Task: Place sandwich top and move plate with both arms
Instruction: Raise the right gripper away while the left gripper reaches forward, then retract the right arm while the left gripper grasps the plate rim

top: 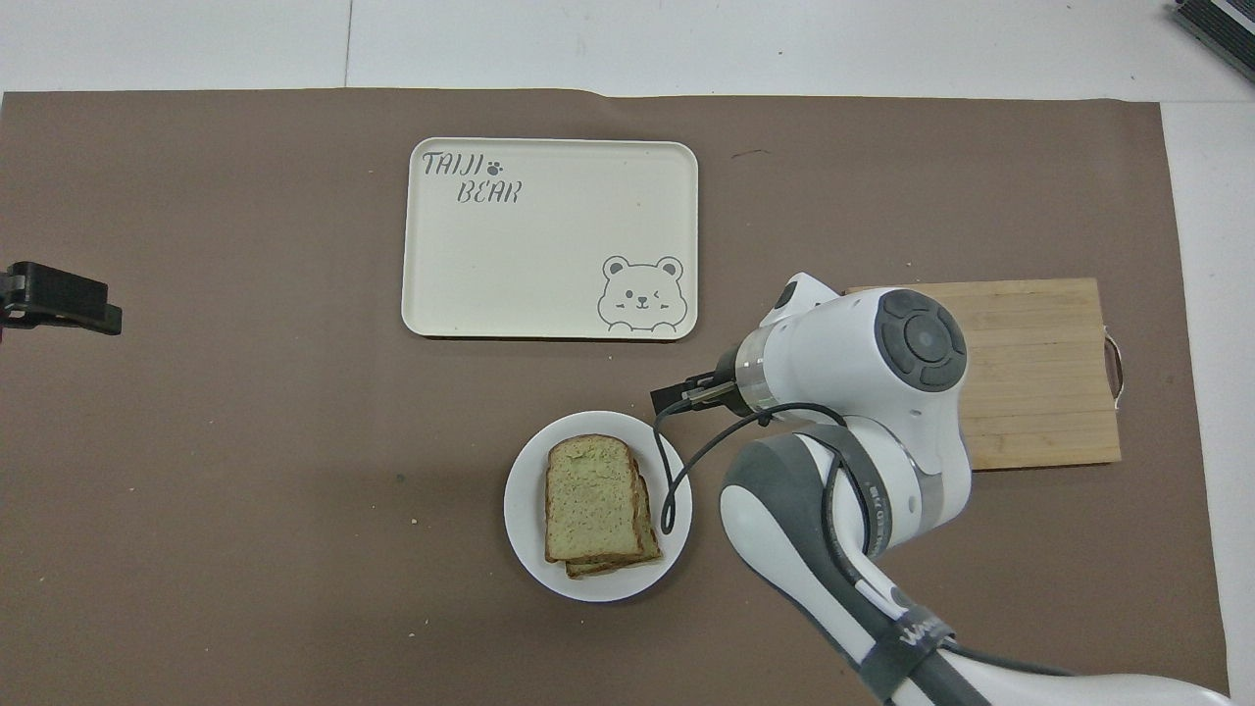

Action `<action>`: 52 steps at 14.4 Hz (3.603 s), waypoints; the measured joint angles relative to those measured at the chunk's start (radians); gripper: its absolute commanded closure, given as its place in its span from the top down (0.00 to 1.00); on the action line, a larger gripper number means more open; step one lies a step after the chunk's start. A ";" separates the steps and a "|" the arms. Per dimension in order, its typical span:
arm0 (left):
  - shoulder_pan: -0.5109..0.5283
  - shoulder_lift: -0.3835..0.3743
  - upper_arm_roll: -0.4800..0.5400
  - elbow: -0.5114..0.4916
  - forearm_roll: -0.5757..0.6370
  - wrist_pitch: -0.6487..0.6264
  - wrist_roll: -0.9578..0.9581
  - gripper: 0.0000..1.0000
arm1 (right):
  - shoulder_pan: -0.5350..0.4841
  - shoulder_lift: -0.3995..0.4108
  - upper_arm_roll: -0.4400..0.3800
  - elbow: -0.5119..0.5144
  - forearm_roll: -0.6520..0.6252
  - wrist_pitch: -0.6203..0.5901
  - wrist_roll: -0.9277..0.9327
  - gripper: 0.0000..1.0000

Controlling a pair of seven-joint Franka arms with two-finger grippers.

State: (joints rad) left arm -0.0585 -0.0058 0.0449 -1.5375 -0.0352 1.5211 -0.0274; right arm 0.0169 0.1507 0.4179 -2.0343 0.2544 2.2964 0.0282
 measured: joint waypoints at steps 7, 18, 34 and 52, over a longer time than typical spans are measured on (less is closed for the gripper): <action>-0.029 0.000 -0.026 -0.056 -0.016 0.002 0.003 1.00 | -0.077 -0.040 -0.004 0.048 -0.084 -0.001 0.007 1.00; -0.057 0.000 -0.029 -0.309 -0.311 0.208 0.020 1.00 | -0.092 -0.044 -0.013 0.138 -0.224 -0.002 0.076 1.00; -0.069 0.065 -0.022 -0.665 -0.852 0.374 0.547 1.00 | -0.049 -0.194 -0.317 0.286 -0.236 -0.374 0.076 1.00; -0.248 0.075 -0.030 -0.918 -1.145 0.541 0.657 1.00 | -0.033 -0.309 -0.481 0.358 -0.271 -0.745 -0.035 1.00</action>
State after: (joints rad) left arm -0.3064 0.0690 0.0149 -2.4552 -1.1806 2.0622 0.6299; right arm -0.0159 -0.1588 -0.0626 -1.6763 -0.0167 1.5518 -0.0072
